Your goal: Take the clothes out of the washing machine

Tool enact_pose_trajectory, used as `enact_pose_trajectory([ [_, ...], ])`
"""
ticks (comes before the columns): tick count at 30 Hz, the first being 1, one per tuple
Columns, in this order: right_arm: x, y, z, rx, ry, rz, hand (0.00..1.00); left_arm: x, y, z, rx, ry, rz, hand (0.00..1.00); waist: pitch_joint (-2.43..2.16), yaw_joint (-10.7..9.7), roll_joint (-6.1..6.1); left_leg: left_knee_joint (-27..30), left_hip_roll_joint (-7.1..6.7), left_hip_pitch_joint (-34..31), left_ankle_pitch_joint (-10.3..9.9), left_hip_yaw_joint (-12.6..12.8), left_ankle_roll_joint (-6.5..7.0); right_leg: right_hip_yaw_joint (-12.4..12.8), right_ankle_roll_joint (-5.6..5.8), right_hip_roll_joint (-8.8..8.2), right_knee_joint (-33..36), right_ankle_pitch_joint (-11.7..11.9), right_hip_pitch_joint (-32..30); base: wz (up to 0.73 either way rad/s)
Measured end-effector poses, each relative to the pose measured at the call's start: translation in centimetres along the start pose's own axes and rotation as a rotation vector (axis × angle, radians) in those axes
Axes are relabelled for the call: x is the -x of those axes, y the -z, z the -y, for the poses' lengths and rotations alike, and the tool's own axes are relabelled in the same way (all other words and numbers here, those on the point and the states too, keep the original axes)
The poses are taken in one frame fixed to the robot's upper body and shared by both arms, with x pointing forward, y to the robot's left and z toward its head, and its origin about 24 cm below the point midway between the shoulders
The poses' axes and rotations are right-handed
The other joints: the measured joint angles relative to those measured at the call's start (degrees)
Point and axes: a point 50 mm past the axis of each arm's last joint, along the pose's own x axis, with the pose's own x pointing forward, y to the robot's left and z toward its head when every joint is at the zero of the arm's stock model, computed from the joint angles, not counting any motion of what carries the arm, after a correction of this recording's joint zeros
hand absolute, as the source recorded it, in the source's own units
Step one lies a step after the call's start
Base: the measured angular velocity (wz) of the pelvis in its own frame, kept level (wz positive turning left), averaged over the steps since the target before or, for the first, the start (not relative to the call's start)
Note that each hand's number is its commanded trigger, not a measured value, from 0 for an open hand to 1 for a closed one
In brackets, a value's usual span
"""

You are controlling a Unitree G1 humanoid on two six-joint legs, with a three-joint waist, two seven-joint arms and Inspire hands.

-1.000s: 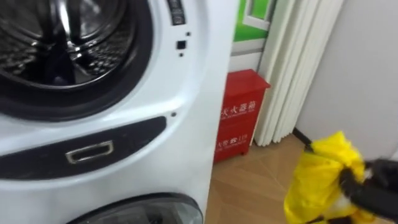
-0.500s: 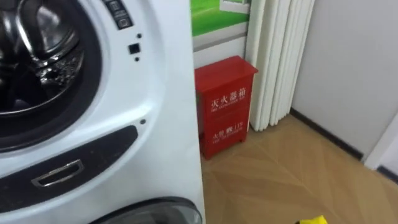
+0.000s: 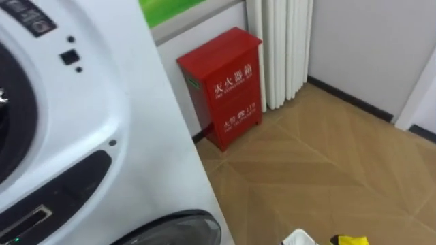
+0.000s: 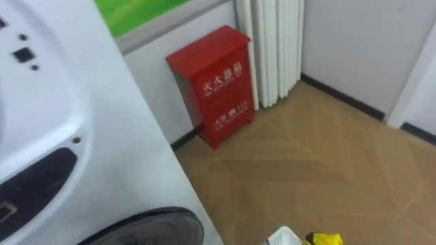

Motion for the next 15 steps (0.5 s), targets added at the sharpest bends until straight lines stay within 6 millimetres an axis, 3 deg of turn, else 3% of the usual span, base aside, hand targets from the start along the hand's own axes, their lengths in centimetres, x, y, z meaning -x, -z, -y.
enact_pose_trajectory([
  [3,-0.6,-0.8,-0.4,-0.009,0.0,0.024,1.0,0.0,-0.1,0.1,0.002,0.01,0.003,0.0,0.06,-1.12,0.77,0.16,-0.52,-1.23,0.0,0.05,0.01,0.53,0.24,-0.12,1.8,-0.53,-2.01,-0.12],
  [7,-1.3,-1.8,0.0,-0.041,0.035,0.058,1.0,-0.1,-0.5,0.0,0.013,0.014,0.025,0.0,0.68,-1.35,0.89,0.17,-1.48,-2.38,0.06,-0.15,0.1,1.52,0.63,-0.25,4.66,-1.75,-4.88,-0.1],
  [15,-1.7,-2.8,0.3,-0.068,0.071,0.102,1.0,-0.1,-1.4,0.2,0.036,0.025,0.064,0.0,0.4,-1.59,1.5,1.02,-3.25,-4.69,0.5,-0.17,0.81,2.69,0.95,-1.04,9.83,-3.72,-9.42,-0.03],
])
